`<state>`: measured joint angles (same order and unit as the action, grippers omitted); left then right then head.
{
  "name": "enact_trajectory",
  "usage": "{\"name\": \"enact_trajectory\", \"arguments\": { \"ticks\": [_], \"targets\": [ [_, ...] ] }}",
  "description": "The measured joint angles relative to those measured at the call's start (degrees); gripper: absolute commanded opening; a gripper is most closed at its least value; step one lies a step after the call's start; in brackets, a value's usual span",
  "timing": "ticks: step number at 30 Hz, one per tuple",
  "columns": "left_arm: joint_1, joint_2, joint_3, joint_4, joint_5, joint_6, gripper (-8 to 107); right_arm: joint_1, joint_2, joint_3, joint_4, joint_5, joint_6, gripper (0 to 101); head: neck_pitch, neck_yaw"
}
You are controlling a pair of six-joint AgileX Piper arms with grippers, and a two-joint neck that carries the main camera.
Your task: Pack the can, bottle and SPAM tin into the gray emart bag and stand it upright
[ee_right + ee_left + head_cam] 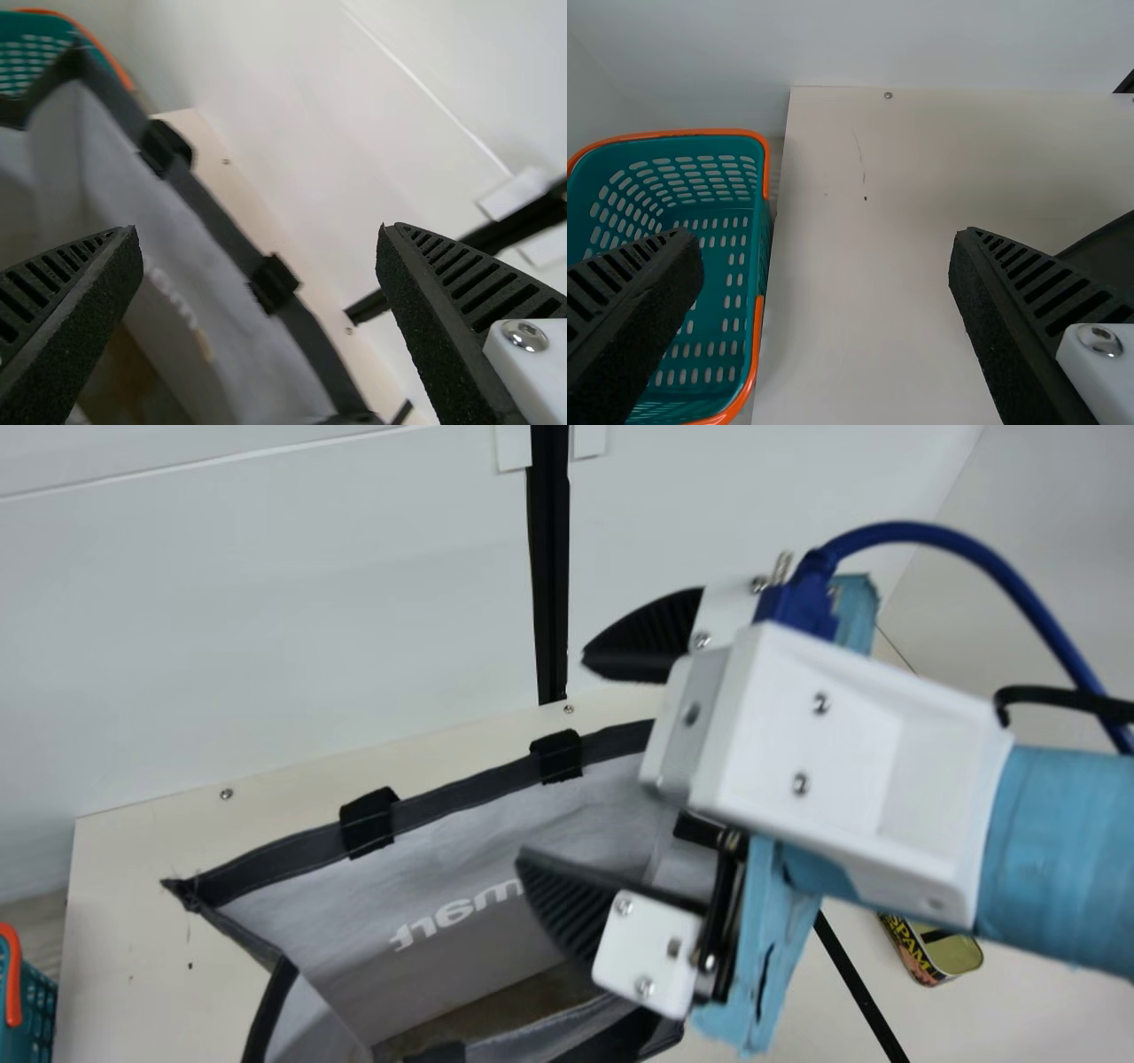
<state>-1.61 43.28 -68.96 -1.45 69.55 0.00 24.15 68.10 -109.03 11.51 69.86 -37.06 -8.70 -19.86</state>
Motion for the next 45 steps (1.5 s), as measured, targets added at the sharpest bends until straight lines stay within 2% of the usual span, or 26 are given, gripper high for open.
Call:
{"name": "enact_trajectory", "arguments": {
  "ticks": [15, 23, 31, 45],
  "targets": [
    [0.0, 0.0, 0.0, 0.0, 0.0, 0.0, 90, -18.7, 4.3, -6.2, 3.4, 0.1, -3.8, 95, 0.0, 0.0],
    [0.0, 0.0, 0.0, 0.0, 0.0, 0.0, 90, -27.4, 5.9, -7.2, 4.1, 0.0, -3.5, 95, 0.0, -0.1],
    [0.0, 0.0, 0.0, 0.0, 0.0, 0.0, 90, -34.0, 7.1, -6.4, 3.8, -0.1, -2.3, 95, 0.0, -0.1],
    [0.0, 0.0, 0.0, 0.0, 0.0, 0.0, 90, -41.4, 7.5, -1.9, 0.6, 0.0, -0.2, 95, 0.0, 0.0]
  ]
}}
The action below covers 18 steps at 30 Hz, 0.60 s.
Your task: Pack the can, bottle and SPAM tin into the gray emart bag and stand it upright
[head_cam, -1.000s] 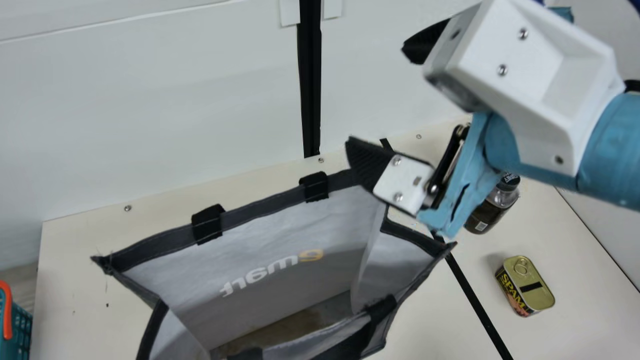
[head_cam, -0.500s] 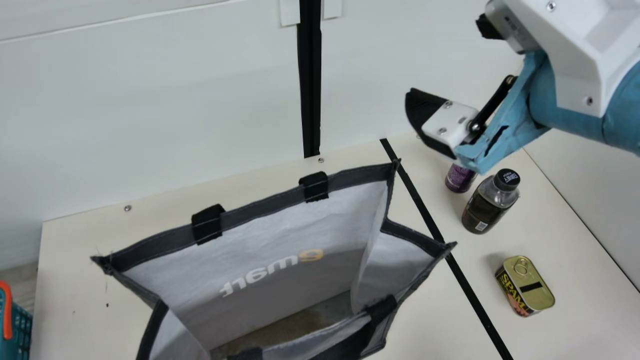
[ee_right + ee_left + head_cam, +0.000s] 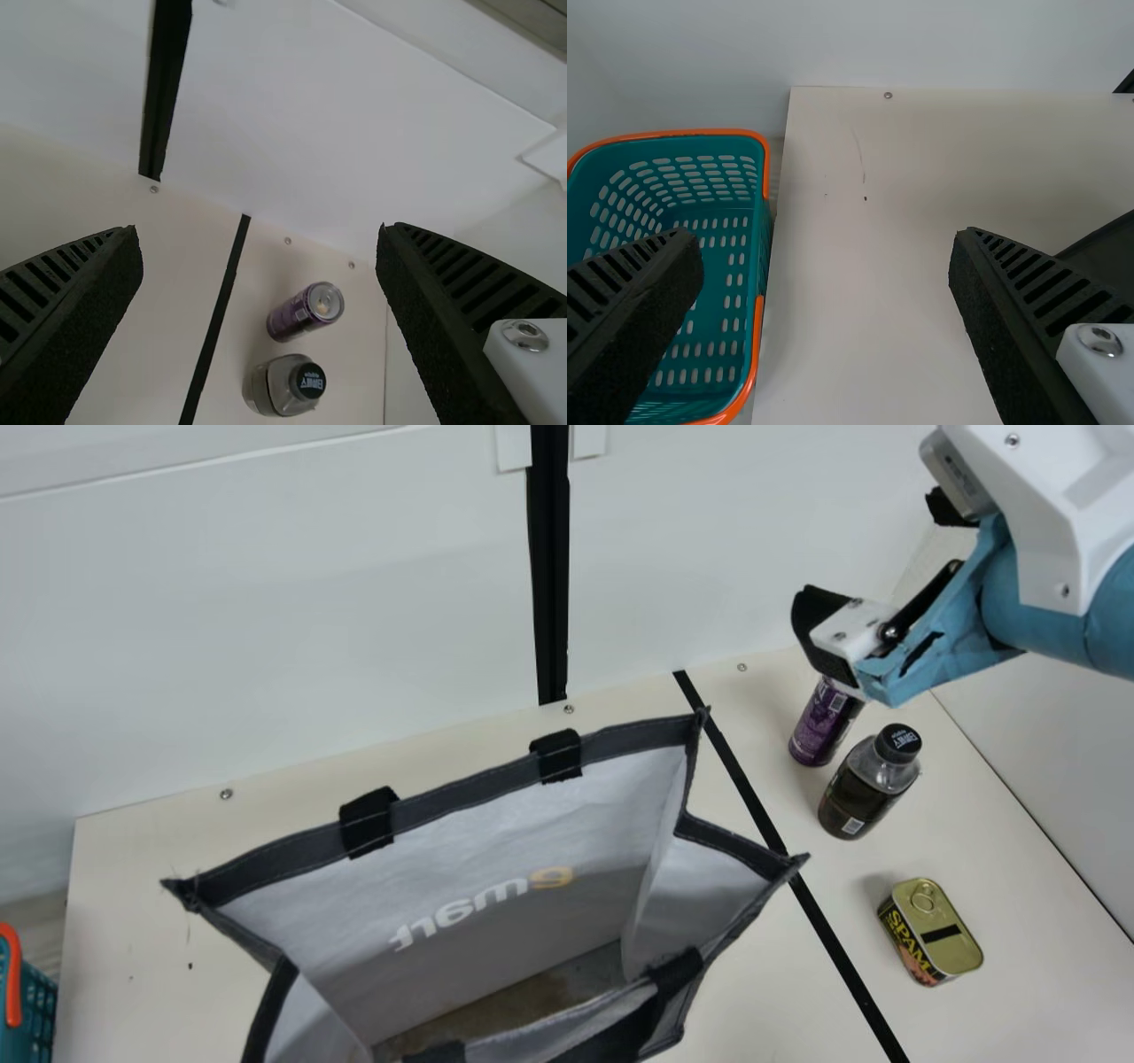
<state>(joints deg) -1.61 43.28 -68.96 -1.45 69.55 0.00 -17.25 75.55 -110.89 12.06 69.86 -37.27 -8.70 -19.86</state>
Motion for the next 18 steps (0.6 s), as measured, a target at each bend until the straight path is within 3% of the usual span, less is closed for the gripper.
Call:
{"name": "enact_trajectory", "arguments": {
  "ticks": [18],
  "targets": [
    [0.0, 0.0, 0.0, 0.0, 0.0, 0.0, 90, -5.2, -1.3, 7.8, -5.7, 0.0, 0.1, 95, 0.0, 0.0]
  ]
}}
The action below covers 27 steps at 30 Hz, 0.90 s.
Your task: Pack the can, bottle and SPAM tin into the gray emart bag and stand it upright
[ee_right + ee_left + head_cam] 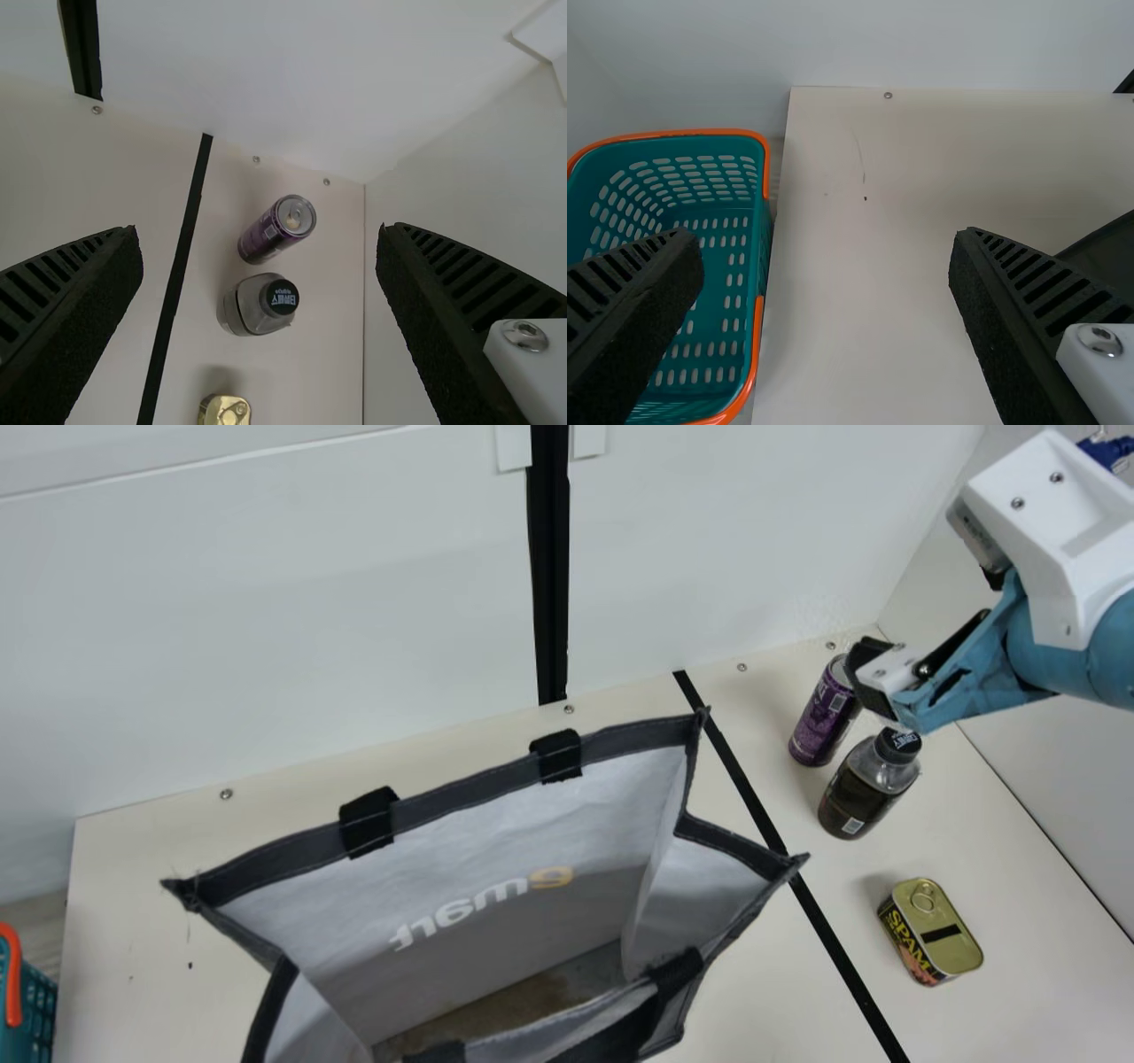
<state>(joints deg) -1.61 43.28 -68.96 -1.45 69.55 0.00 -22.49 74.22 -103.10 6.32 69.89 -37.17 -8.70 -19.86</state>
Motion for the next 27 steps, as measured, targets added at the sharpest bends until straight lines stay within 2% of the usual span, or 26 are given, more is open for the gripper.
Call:
{"name": "enact_trajectory", "arguments": {
  "ticks": [6, 27],
  "targets": [
    [0.0, 0.0, 0.0, 0.0, 0.0, 0.0, 90, -1.0, -0.4, 1.5, -1.0, 0.0, -0.1, 95, 0.0, -0.1],
    [0.0, 0.0, 0.0, 0.0, 0.0, 0.0, 90, -1.0, -0.4, 1.5, -1.0, -0.1, -0.1, 95, 0.0, 0.0]
  ]
}}
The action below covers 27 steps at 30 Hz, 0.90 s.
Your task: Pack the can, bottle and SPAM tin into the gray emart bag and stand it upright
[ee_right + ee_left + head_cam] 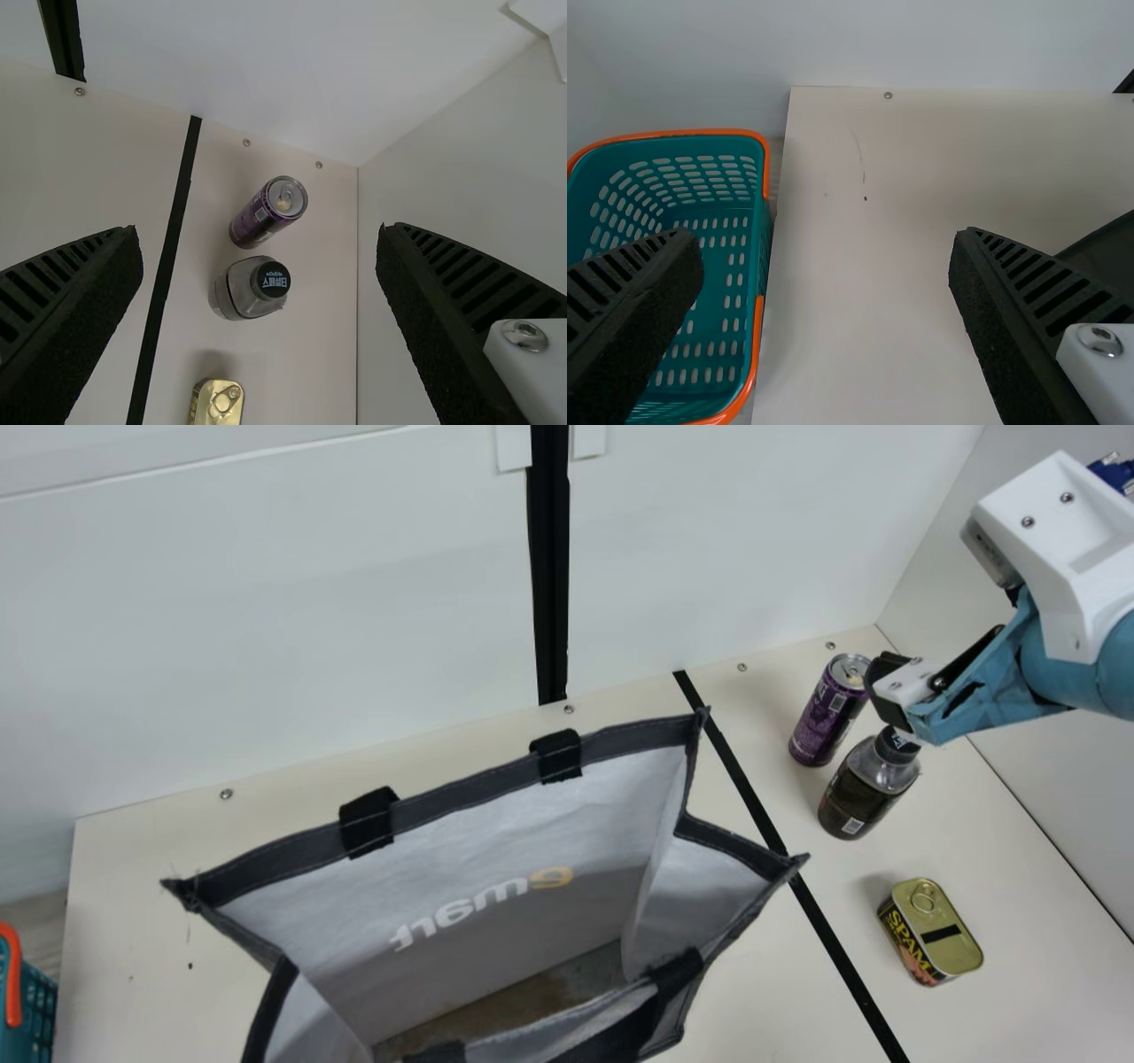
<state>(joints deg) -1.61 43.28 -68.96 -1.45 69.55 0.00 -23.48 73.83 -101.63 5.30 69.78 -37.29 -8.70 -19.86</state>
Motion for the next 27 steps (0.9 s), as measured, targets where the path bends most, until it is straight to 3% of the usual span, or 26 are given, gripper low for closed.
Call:
{"name": "enact_trajectory", "arguments": {
  "ticks": [13, 27],
  "targets": [
    [-4.0, 4.3, -5.4, 3.4, -1.7, 0.0, 90, 0.0, 0.0, 0.0, 0.0, 0.0, 0.0, 95, 0.0, -0.1],
    [-17.9, 14.0, -17.3, 14.9, -2.1, -7.1, 90, 0.0, 0.0, 0.0, 0.0, 0.0, 0.0, 95, 0.0, -0.1]
  ]
}}
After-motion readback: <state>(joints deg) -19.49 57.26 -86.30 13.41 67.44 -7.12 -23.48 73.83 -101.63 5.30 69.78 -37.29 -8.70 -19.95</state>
